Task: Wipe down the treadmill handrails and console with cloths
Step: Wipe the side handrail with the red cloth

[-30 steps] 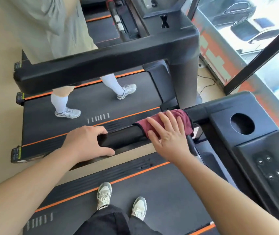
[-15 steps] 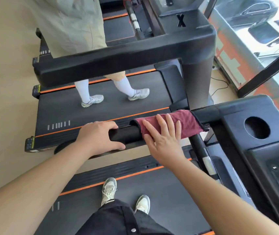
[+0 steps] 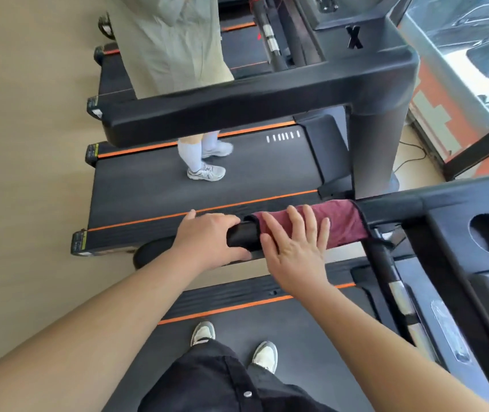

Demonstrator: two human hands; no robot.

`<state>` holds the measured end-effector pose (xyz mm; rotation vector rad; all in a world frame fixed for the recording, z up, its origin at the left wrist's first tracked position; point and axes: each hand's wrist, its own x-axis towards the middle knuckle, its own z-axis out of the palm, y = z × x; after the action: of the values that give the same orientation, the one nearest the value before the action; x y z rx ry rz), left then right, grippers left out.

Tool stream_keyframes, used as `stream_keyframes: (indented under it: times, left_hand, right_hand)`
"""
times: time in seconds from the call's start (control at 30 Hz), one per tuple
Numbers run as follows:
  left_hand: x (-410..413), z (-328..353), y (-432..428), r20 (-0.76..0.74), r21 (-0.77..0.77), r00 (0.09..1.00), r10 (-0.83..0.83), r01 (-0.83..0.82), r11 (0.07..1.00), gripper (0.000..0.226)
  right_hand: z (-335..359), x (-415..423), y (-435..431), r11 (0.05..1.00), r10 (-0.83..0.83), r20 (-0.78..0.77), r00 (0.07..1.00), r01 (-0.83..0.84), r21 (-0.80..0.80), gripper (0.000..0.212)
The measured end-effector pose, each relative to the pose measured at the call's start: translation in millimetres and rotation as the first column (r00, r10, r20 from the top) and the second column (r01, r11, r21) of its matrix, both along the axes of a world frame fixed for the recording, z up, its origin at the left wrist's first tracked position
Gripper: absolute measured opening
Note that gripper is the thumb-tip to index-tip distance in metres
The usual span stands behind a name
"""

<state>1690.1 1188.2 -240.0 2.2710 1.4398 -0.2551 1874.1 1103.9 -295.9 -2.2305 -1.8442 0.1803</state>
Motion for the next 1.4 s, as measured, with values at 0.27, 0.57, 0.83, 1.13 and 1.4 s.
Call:
stream_keyframes:
  times: [0.27, 0.57, 0.83, 1.13, 1.4]
  left_hand:
    - [-102, -3, 18, -0.015, -0.045, 0.998, -0.055, 0.054, 0.997, 0.104]
    - [-158, -15, 22, 0.039, -0.094, 0.998, -0.050, 0.054, 0.994, 0.108]
    - [-170, -30, 14, 0.195, -0.128, 0.979, 0.056, -0.031, 0.991, 0.096]
    - [-192, -34, 4, 0.371, -0.300, 0.889, 0.270, -0.160, 0.940, 0.089]
    - [-228, -44, -10, 0.377, -0.366, 0.845, 0.381, -0.242, 0.899, 0.087]
  right_hand:
    - [20, 19, 44, 0.984, -0.165, 0.167, 0.972, 0.173, -0.036, 0.040]
    - [-2, -129, 8, 0.995, 0.082, 0.051, 0.995, -0.085, 0.050, 0.045]
    - [3, -69, 33, 0.972, -0.227, 0.075, 0.971, 0.220, 0.088, 0.035]
    - [-3, -196, 16, 0.987, 0.149, 0.067, 0.987, -0.152, 0.051, 0.042]
    - [7, -139, 39, 0.993, -0.099, 0.122, 0.988, 0.089, 0.083, 0.032]
